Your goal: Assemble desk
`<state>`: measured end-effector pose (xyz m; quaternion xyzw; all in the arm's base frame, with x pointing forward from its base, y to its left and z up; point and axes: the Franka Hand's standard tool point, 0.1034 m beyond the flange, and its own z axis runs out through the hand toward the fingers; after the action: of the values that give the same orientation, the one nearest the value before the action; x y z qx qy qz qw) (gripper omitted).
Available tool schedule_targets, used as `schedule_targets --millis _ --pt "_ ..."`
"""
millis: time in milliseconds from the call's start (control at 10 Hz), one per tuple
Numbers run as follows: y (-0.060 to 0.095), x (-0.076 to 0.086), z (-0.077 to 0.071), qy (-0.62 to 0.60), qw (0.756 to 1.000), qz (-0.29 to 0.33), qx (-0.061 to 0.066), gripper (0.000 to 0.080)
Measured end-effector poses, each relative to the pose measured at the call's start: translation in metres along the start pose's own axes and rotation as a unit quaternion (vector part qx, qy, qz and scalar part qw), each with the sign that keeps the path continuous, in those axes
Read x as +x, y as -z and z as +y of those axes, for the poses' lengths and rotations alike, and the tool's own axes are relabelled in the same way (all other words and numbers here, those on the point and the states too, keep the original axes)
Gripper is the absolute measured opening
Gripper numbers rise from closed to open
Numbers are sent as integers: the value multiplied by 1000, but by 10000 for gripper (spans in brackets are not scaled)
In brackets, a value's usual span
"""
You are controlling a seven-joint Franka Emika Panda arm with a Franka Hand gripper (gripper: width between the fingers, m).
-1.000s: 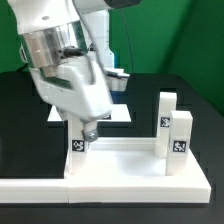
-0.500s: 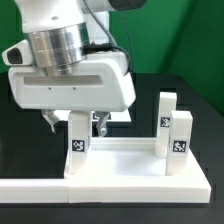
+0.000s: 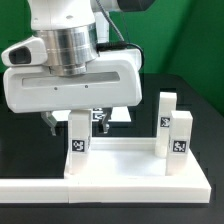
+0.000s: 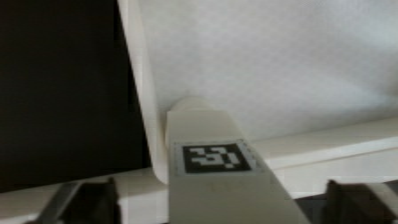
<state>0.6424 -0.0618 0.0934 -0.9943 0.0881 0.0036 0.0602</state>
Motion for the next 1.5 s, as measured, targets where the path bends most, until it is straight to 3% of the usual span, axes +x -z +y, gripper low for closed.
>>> schedule_targets --millis 100,200,300,600,700,800,1000,1100,1500 --pt "0 0 0 -39 999 0 1 385" --pt "0 0 0 -69 998 0 0 385" --pt "0 0 1 -126 992 0 0 293" --pt "-1 1 -3 -252 968 9 -1 293" --pt "-1 1 -4 -325 946 13 -1 293" --pt "-1 3 -4 -400 916 15 11 293" --pt "-1 3 -4 -572 818 15 53 293" --pt "-1 3 -3 -602 796 9 66 293" --pt "0 3 0 -671 738 -5 74 293"
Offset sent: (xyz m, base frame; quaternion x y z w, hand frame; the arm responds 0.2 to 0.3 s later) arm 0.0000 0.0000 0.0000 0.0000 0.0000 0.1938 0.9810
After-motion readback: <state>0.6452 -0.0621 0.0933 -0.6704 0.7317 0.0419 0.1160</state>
